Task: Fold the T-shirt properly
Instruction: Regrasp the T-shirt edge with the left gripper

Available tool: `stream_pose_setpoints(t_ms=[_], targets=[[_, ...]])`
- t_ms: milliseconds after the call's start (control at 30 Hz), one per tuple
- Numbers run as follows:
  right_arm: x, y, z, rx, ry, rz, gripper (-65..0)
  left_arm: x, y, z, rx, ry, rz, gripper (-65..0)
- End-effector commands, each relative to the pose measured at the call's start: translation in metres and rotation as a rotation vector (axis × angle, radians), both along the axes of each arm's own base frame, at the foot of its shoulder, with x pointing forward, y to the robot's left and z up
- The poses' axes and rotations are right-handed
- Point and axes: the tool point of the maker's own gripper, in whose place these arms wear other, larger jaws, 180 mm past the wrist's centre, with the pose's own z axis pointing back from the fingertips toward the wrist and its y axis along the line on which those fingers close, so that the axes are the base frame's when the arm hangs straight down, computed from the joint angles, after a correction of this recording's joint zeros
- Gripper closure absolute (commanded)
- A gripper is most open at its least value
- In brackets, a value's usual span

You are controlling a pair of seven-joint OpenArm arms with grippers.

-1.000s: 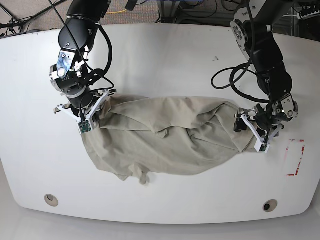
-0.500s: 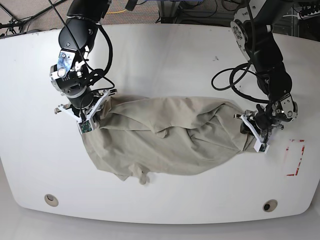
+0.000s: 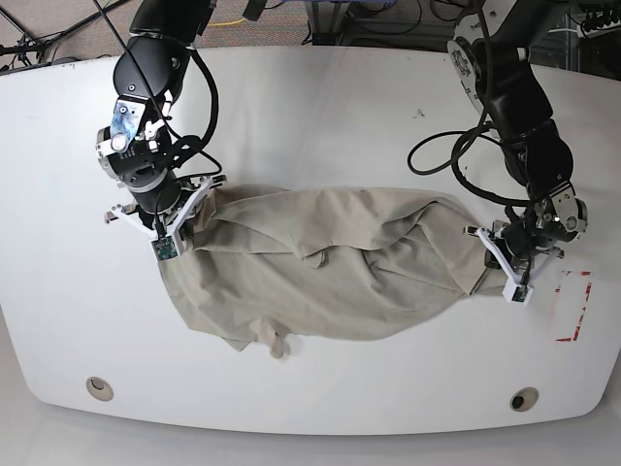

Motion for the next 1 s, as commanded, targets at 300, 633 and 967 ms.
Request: stream_pose_setpoints(t_ms=[300,633,967], targets=[[0.013,0.001,0.020,0.005,-0.071,0.005,0.0,0.001,0.022,0.068,0.146,-0.102,0.038,0.0],[0.013,0.006,0.019,0.022,-0.069,0.007,0.0,0.002,0.021,0.020,0.052,-0.034,0.017,-37.5],[0.012,0.007,0.018,0.023,-0.066,0.009,0.0,0.011,0.006,-0.005,-0.046,-0.033,-0.004,-41.9]])
